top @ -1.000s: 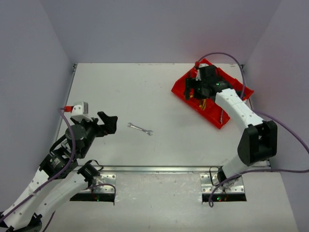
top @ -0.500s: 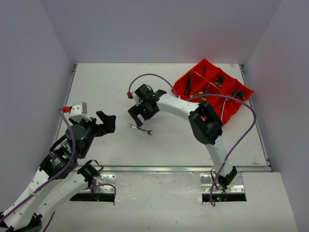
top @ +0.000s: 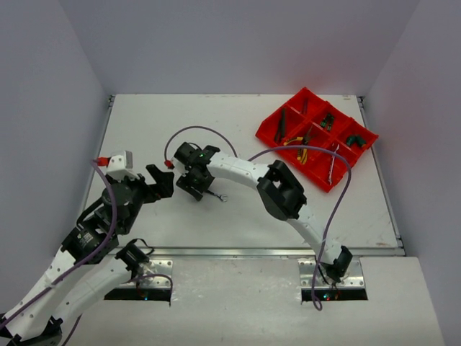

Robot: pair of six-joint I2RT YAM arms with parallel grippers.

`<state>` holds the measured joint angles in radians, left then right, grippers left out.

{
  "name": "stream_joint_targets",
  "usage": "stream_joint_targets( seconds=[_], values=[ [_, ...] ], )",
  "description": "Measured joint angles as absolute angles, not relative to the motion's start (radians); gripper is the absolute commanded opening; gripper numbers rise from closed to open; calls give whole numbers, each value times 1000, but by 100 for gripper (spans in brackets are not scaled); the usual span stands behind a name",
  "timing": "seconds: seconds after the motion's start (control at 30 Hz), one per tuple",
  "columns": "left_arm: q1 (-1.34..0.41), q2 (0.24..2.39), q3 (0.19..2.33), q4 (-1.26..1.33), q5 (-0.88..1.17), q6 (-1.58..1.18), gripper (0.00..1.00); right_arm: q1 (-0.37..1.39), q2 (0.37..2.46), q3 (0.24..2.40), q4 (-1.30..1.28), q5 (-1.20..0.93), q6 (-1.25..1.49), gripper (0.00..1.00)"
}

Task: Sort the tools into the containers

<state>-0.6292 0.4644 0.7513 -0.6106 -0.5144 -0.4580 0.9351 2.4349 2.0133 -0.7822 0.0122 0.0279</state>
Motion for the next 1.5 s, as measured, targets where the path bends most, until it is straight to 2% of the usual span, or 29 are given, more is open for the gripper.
stream_joint_targets(
  seconds=[0.17, 0.23, 0.3, 0.37, 0.47, 0.57, 0.9, 1.07, 1.27, 1.5],
  values=[
    [-629, 464, 751, -611, -514, -458, 100, 927, 2462, 2063, -842, 11, 22, 47],
    [-629, 464, 751, -611, -514, -458, 100, 921, 2467, 2074, -868, -1, 19, 35],
    [-629, 464, 751, -611, -514, -458, 100, 915, 2478, 2094, -897, -7, 18, 30],
    [-629, 463, 751, -611, -514, -458, 100, 912, 2492, 2121, -927, -9, 20, 7],
    [-629, 459, 751, -611, -514, -458, 100, 908, 2498, 2131, -951, -5, 20, 0],
    [-629, 453, 751, -611, -514, -458, 100, 906, 2486, 2108, -950, -8, 23, 0],
    [-629, 458, 751, -610, -512, -458, 100, 884, 2314, 1833, -859, -31, 84, 0],
    [-629, 477, 751, -611, -506, -457, 100, 789, 2129, 1652, -734, -62, 171, 0],
    [-629, 481, 751, -610, -495, -457, 100, 455, 1786, 1411, -613, -67, 251, 0],
    [-629, 485, 751, -608, -475, -449, 100, 115, 1561, 1227, -518, 88, 299, 0]
  ],
)
